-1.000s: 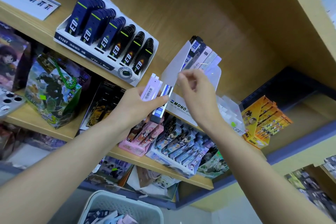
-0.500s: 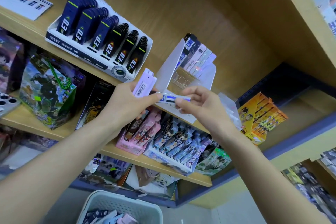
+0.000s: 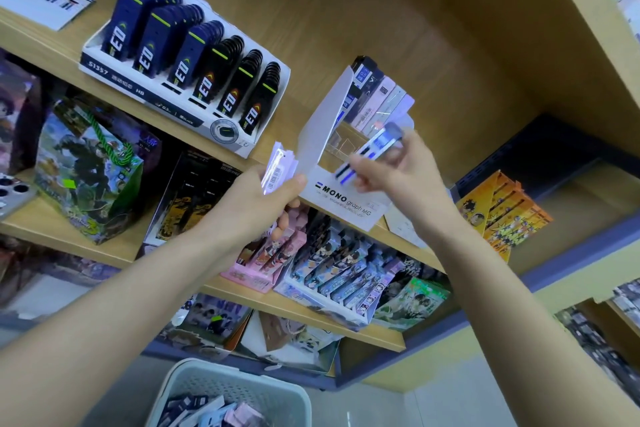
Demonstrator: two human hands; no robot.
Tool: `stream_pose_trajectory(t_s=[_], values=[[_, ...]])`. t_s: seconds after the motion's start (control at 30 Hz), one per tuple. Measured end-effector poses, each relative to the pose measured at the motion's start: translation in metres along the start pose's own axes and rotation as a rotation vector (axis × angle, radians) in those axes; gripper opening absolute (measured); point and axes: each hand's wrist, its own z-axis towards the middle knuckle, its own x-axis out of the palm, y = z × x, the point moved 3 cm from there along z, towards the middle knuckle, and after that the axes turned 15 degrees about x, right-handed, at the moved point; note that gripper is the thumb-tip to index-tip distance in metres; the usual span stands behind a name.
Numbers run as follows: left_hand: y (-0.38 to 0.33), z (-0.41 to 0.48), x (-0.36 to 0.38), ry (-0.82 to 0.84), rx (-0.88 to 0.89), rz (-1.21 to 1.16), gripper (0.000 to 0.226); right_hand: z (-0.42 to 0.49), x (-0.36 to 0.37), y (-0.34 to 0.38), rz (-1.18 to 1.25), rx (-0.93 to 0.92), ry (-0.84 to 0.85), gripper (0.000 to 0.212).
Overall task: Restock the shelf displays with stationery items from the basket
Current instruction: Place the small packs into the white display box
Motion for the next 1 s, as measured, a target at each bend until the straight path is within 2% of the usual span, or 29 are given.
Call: stream_pose_trajectory(t_s=[0.13,0.3,0.43,0.7,1.0], values=[[0.0,-0.002,0.005,-0.032,-0.035,-0.075,0.012,0.032,-0.004,0.007,0.103,-0.075,-0.24,0.016],[0.0,-0.003,-0.002,-0.042,-0.029,-0.07,0.009,0.058,0.001,0.012,0.139,-0.125,-0.337,0.011],[-0.001,-0.002,-0.006,-0.031,-0.042,-0.045,0.012,0.066,0.0,0.016,0.082,-0.178,-0.344,0.008],[0.005,0.001,-0.003,-0.036,-0.101,-0.107,0.007,0.078,0.005,0.015,-0.103,-0.22,-0.239,0.019],[0.002,-0.002,-0.001,-0.006,-0.06,-0.128,0.003,0.086,0.011,0.016,-0.2,-0.344,-0.392,0.035]])
